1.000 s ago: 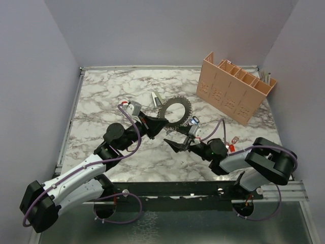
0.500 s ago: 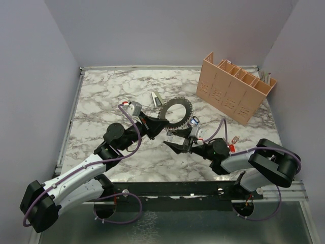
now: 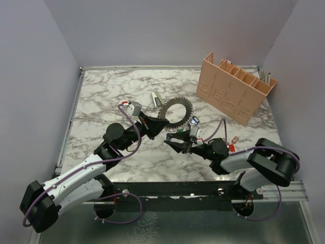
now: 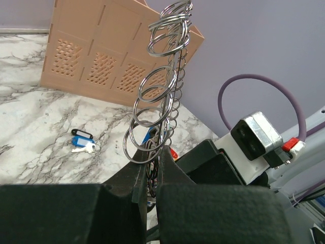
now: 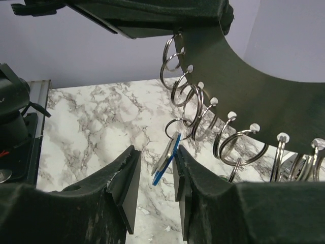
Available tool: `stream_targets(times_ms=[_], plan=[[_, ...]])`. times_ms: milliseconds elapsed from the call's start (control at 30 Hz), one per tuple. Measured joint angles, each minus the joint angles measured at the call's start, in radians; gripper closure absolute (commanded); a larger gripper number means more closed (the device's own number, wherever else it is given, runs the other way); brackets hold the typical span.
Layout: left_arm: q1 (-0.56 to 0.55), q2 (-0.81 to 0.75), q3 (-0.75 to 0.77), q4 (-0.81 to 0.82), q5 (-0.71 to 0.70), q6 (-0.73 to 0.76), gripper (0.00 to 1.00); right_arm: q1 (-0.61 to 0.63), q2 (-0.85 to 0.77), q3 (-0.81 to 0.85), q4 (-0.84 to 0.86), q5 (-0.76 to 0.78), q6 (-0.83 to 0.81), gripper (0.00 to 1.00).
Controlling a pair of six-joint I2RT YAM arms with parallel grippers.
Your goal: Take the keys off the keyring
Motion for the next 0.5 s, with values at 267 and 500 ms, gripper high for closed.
stream_targets(times_ms=[267,500], plan=[[0.0,-0.009,0.0,0.0,-0.006,0.0,1.0,0.0,0.025,0.0,0.0,0.018,0.005,0.67],[0.0,-0.009,0.0,0.001,-0.007,-0.001,1.0,0.0,0.026,-0.001,0.0,0.032,0.006,0.71]])
